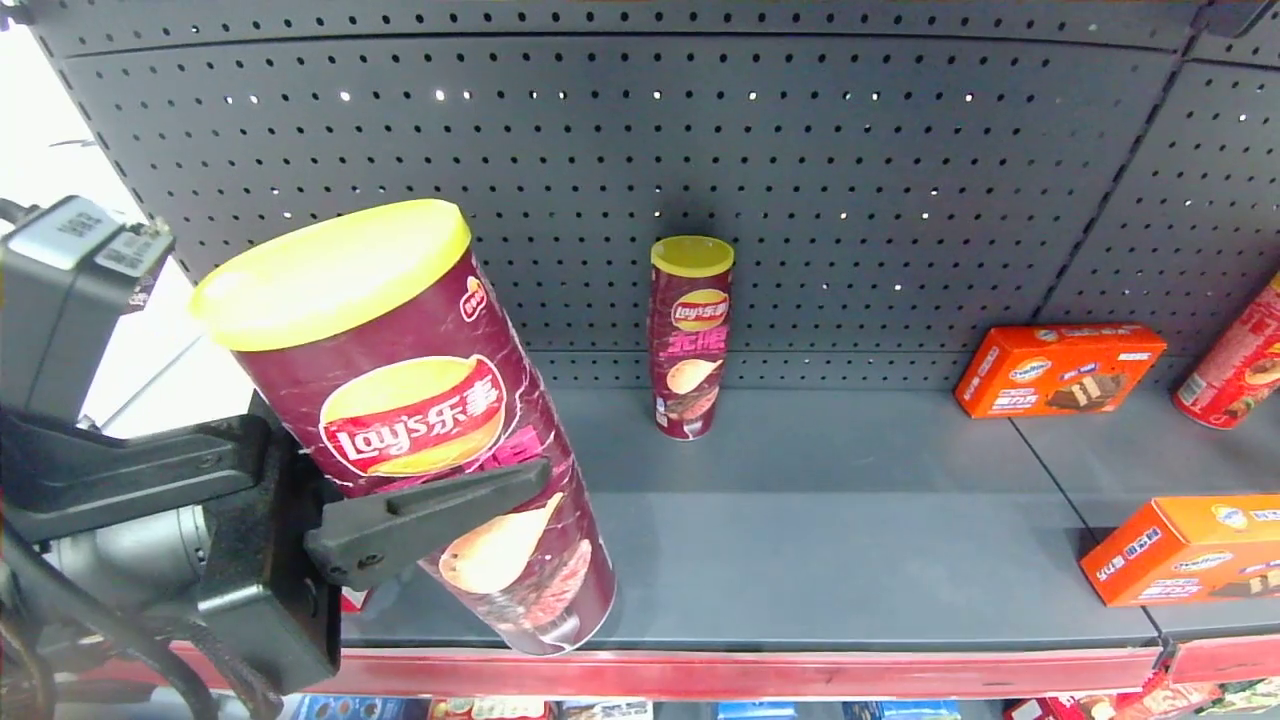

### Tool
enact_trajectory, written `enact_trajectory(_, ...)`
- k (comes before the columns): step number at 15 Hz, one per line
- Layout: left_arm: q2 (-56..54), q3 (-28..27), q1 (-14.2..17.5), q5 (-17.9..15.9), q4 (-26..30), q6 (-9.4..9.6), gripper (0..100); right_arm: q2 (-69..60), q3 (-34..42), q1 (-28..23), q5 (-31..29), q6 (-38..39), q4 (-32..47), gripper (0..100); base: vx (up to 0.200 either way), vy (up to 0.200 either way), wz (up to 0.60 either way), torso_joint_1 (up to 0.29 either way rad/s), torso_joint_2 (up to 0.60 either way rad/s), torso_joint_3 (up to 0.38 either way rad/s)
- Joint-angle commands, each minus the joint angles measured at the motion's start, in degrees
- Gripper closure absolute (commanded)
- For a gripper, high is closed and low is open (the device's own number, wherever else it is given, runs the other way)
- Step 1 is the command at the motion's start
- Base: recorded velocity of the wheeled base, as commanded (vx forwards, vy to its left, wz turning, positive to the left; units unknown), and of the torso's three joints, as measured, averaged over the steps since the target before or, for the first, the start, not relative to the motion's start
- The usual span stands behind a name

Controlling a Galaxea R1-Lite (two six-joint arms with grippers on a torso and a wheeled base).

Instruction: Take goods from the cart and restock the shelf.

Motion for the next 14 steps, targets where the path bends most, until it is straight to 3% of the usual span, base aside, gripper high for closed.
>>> enact_trajectory(1, -0.1, -0.1, 0.1, 0.1, 0.0, 0.01, 100, 25.2, -12.4, 5.4, 4.6, -1.1, -7.1, 0, 0.0, 0.0, 0.0, 0.0, 0.0, 0.0)
enact_trajectory(3, -0.1, -0.4, 0.4, 0.6, 0.0, -0.43, 100, 32.6, -14.2, 7.3, 5.7, -1.3, -9.0, 0, 0.0, 0.0, 0.0, 0.0, 0.0, 0.0)
enact_trajectory(5, -0.1, 0.3, 2.4, 0.1, 0.1, -0.43, 100, 41.3, -17.1, 15.3, 8.0, -1.1, -14.6, 0, 0.0, 0.0, 0.0, 0.0, 0.0, 0.0)
enact_trajectory(6, -0.1, 0.3, 2.5, 0.0, 0.1, -0.51, 100, 44.1, -18.3, 16.7, 8.1, -1.1, -15.7, 0, 0.0, 0.0, 0.0, 0.0, 0.0, 0.0)
enact_trajectory(8, 0.1, 0.5, 2.4, 0.0, 0.1, -0.43, 100, 52.0, -21.8, 17.4, 9.2, -1.4, -17.0, 0, 0.0, 0.0, 0.0, 0.0, 0.0, 0.0)
enact_trajectory(11, 0.5, 0.6, 3.1, 0.0, 0.0, -0.51, 100, 64.4, -27.5, 17.9, 12.8, -1.4, -24.9, 0, 0.0, 0.0, 0.0, 0.0, 0.0, 0.0)
enact_trajectory(14, 0.4, 0.8, 4.0, 0.0, -0.2, -1.83, 100, 76.5, -35.4, 16.7, 22.2, -4.5, -31.7, 0, 0.0, 0.0, 0.0, 0.0, 0.0, 0.0)
